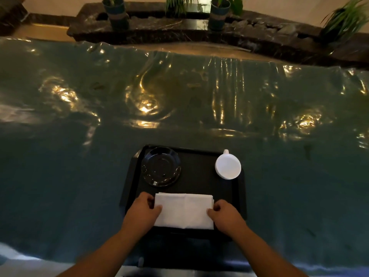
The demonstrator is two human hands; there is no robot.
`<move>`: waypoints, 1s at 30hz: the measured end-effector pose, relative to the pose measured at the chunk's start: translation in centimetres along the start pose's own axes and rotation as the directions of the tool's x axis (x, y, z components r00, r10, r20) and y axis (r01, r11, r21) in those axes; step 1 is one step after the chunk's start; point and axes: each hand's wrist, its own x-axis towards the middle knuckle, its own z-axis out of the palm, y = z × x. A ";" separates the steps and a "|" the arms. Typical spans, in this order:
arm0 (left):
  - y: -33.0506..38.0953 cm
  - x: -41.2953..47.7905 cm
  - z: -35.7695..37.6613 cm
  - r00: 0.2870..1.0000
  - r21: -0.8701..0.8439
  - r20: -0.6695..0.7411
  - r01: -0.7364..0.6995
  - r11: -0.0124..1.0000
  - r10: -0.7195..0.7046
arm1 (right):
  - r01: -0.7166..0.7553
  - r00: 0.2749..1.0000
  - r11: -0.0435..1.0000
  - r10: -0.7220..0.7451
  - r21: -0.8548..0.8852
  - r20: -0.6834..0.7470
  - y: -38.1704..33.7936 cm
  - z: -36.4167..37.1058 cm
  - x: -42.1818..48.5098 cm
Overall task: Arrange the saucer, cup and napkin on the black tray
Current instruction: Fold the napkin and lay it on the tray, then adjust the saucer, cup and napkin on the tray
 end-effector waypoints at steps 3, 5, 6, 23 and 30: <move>-0.8 0.1 0.0 0.926 0.240 -0.135 -0.314 0.919 0.352 | 0.170 0.958 0.972 -0.202 -0.162 -0.204 0.1 0.2 -0.9; -1.1 0.3 0.2 0.824 0.418 -0.033 -0.503 0.757 0.566 | 0.342 0.894 0.887 -0.409 -0.310 -0.181 0.1 0.5 -1.1; -1.1 0.4 0.3 0.791 0.470 0.043 -0.555 0.687 0.610 | 0.408 0.871 0.840 -0.475 -0.357 -0.122 0.2 0.8 -0.9; -0.6 2.9 0.2 0.786 0.720 0.236 -0.537 0.440 0.572 | 0.407 0.825 0.621 -0.565 -0.669 -0.023 -0.3 1.7 1.7; -0.1 3.1 -0.7 0.738 0.677 0.169 -0.569 0.468 0.653 | 0.277 0.830 0.657 -0.531 -0.701 -0.169 -0.4 0.7 1.8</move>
